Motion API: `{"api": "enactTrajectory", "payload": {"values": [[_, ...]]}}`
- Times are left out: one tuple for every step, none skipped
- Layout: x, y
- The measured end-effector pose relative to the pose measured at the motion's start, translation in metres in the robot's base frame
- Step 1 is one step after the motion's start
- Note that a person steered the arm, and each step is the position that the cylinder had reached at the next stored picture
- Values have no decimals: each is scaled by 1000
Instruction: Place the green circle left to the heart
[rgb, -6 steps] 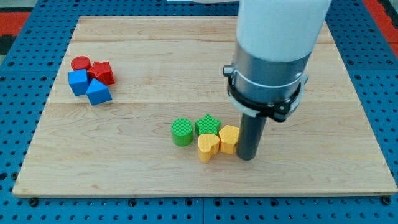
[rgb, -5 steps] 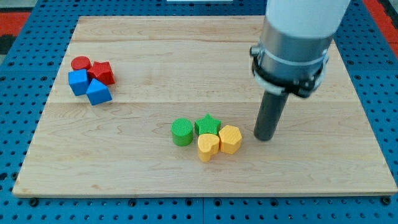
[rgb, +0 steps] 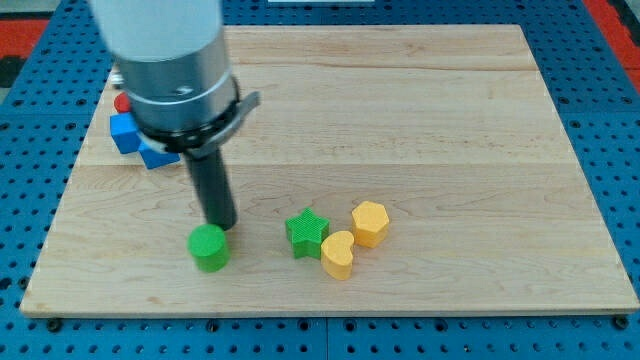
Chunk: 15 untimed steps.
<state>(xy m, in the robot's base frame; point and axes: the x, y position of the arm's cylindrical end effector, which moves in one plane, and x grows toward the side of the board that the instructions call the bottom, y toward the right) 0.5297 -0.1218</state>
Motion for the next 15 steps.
{"api": "enactTrajectory", "payload": {"values": [[16, -27], [26, -60], [37, -101], [56, -74], [42, -13], [18, 19], [43, 26], [88, -15], [81, -9], [63, 22], [55, 61], [51, 78], [55, 79], [77, 88], [76, 130]]}}
